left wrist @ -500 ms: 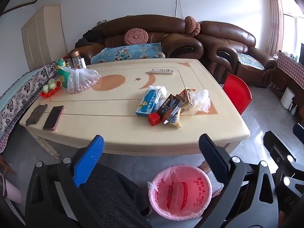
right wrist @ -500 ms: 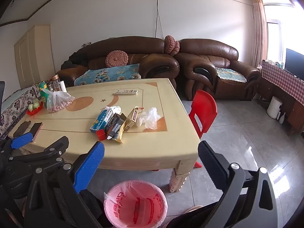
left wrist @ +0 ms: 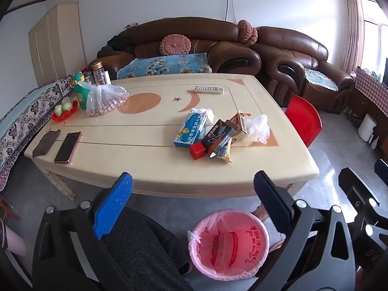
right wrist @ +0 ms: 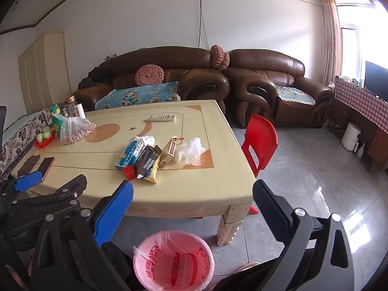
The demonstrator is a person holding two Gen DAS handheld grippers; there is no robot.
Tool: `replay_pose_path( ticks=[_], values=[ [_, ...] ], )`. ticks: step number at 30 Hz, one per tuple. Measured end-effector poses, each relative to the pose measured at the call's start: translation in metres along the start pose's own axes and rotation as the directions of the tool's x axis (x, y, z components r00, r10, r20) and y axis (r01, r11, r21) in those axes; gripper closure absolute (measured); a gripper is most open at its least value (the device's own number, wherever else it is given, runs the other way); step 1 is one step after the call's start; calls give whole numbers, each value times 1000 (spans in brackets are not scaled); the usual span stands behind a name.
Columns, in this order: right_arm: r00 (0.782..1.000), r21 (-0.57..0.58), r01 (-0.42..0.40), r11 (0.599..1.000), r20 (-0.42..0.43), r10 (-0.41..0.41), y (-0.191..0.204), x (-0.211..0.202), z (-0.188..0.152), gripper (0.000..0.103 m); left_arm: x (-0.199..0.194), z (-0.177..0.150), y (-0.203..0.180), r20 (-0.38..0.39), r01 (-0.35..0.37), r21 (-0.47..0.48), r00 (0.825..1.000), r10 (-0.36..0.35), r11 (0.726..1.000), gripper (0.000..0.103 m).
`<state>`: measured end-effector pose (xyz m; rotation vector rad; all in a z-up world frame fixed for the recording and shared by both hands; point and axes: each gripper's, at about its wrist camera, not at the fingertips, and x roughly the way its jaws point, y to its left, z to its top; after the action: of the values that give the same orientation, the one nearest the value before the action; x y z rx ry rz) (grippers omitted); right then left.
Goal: Collect trash
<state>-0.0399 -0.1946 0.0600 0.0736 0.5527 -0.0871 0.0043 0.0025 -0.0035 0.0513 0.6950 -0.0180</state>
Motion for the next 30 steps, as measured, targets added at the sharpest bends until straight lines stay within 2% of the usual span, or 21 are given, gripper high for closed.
replay_pose_path(
  ticks=[30],
  values=[
    [1000,2,-3,1000,-3,3,4,-2,-2,6,-1,0,0,2,-2,-1,1000,2,1000,5]
  ],
)
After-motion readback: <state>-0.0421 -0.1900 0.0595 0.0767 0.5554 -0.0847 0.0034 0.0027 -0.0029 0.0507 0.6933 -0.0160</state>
